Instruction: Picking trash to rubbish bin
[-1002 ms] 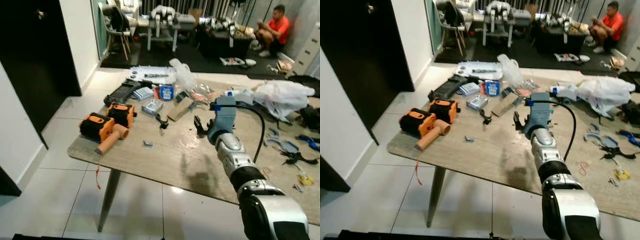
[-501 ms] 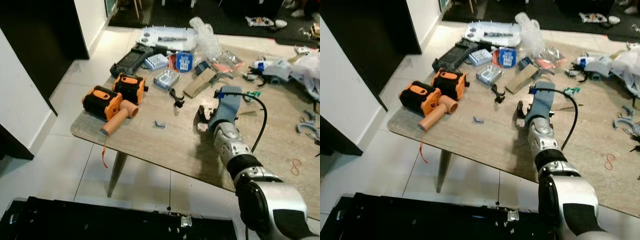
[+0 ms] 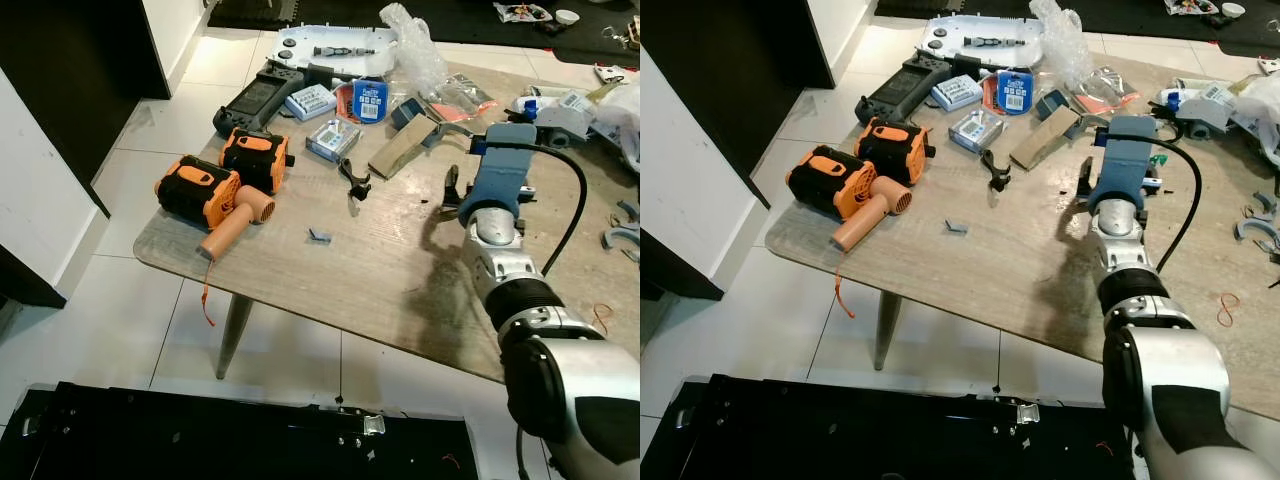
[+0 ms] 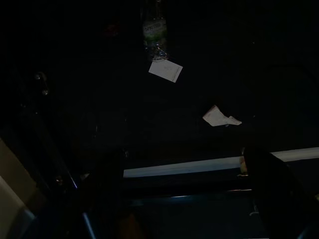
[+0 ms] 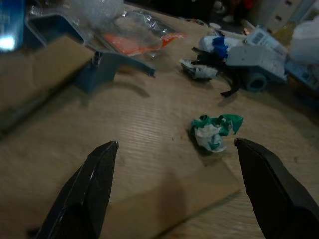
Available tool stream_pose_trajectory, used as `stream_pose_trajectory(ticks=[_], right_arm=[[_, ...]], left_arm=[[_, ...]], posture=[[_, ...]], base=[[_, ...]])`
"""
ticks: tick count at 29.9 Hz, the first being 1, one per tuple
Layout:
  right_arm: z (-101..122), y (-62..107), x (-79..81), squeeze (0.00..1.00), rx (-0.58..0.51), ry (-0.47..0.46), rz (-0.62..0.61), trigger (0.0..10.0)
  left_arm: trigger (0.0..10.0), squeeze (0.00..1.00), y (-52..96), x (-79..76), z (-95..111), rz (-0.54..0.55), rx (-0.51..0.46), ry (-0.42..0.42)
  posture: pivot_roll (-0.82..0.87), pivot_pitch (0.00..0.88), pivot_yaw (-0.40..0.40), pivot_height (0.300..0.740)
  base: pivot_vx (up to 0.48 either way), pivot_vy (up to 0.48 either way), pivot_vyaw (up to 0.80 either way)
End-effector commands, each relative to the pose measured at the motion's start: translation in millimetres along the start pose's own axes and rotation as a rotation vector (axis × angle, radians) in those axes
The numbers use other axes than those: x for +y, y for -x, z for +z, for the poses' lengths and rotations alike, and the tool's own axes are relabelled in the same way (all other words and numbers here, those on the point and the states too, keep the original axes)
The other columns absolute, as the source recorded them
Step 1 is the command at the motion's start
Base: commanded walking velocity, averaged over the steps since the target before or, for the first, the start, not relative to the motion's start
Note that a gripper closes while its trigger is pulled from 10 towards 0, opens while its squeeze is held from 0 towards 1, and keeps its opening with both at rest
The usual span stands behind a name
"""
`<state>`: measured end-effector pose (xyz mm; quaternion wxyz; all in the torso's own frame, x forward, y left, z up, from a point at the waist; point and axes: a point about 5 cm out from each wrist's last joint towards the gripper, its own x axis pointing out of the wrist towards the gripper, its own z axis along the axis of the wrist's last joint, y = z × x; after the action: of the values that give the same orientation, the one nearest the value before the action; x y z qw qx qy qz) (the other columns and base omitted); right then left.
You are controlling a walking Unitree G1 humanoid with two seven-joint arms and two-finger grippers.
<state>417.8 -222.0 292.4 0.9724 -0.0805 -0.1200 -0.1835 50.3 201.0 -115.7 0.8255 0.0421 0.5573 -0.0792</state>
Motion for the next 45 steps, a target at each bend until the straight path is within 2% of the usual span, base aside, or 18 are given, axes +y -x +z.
stream_pose_trajectory(ticks=[1,5,9,15,19,21,22,25,28,30,32,33,34,37,38,39,45], right_arm=[[-10.0,-0.5,-5.7,0.0,0.071,0.066,0.033,10.0],[-15.1,-1.7,-12.8,0.0,0.117,0.091,0.109,10.0],[-19.5,-1.5,-16.0,0.0,0.155,0.077,0.182,10.0],[-28.5,0.1,-21.2,0.0,0.22,0.049,0.194,10.0],[-35.6,3.4,-15.9,0.0,0.303,0.068,0.316,10.0],[-35.7,6.1,-9.6,0.0,0.342,0.096,0.47,10.0],[-35.7,6.1,-9.6,0.0,0.342,0.096,0.47,10.0],[-31.3,8.5,-7.9,0.0,0.358,0.183,0.655,10.0],[-30.2,9.1,-10.1,0.0,0.365,0.231,0.708,10.0],[-26.7,10.6,-17.2,0.0,0.373,0.342,0.824,10.0],[-25.3,12.7,-21.5,0.0,0.378,0.403,0.911,10.0],[-25.3,12.7,-21.5,0.0,0.378,0.403,0.911,10.0],[-27.2,18.3,-27.1,0.0,0.394,0.477,1.041,10.0],[-27.9,20.8,-29.3,0.0,0.408,0.501,1.092,10.0],[-33.5,26.9,-39.4,0.0,0.439,0.605,1.184,10.0],[-35.1,28.9,-42.3,0.0,0.451,0.635,1.213,10.0],[-20.7,28.4,-58.1,0.0,0.439,0.596,1.26,10.0]], left_arm=[[10.0,0.0,1.3,-22.7,-17.2,-0.092,0.063,-0.047],[10.0,0.0,1.2,-23.7,-16.4,-0.098,0.058,-0.054],[10.0,0.0,2.1,-24.8,-18.9,-0.101,0.059,-0.054],[10.0,0.0,5.0,-25.4,-27.0,-0.102,0.077,-0.051],[10.0,0.0,5.1,-25.7,-27.7,-0.099,0.08,-0.046],[10.0,0.0,4.2,-25.5,-25.6,-0.095,0.076,-0.041],[10.0,0.0,4.2,-25.5,-25.6,-0.095,0.076,-0.041],[10.0,0.0,2.1,-24.9,-20.0,-0.092,0.067,-0.04],[10.0,0.0,1.2,-24.7,-17.9,-0.091,0.065,-0.042],[10.0,0.0,-0.6,-24.3,-13.0,-0.091,0.058,-0.047],[10.0,0.0,-1.9,-24.0,-9.3,-0.09,0.054,-0.05],[10.0,0.0,-1.9,-24.0,-9.3,-0.09,0.054,-0.05],[10.0,0.0,-3.3,-23.7,-5.2,-0.09,0.048,-0.053],[10.0,0.0,-3.8,-23.5,-3.8,-0.09,0.046,-0.054],[10.0,0.0,-4.5,-23.2,-1.6,-0.089,0.044,-0.056],[10.0,0.0,-4.7,-23.1,-1.0,-0.088,0.044,-0.056],[10.0,0.0,-7.0,-21.9,5.2,-0.086,0.046,-0.059]], posture=[[0.12,0.455,0.002,0.74],[0.12,0.46,0.002,0.74],[0.12,0.464,0.003,0.74],[0.12,0.464,0.003,0.74],[0.12,0.458,-0.001,0.74],[0.12,0.448,-0.007,0.74],[0.12,0.448,-0.007,0.74],[0.1,0.431,-0.014,0.74],[0.09,0.424,-0.016,0.74],[0.08,0.413,-0.019,0.74],[0.07,0.399,-0.021,0.74],[0.07,0.399,-0.021,0.74],[0.07,0.391,-0.023,0.74],[0.07,0.391,-0.023,0.74],[0.06,0.376,-0.023,0.74],[0.06,0.376,-0.023,0.74],[0.05,0.345,-0.018,0.74]], base=[[0.0,0.0,0.0],[0.0,0.0,0.0],[0.0,0.0,0.0],[0.0,0.0,0.0],[0.0,0.0,0.0],[0.0,0.0,0.0],[0.0,0.0,0.0],[0.0,0.0,0.0],[0.0,0.0,0.0],[0.0,0.0,0.0],[0.0,0.0,0.0],[0.0,0.0,0.0],[0.0,0.0,0.0],[0.0,0.0,0.0],[0.0,0.0,0.0],[0.0,0.0,0.0],[0.0,0.0,0.0]])
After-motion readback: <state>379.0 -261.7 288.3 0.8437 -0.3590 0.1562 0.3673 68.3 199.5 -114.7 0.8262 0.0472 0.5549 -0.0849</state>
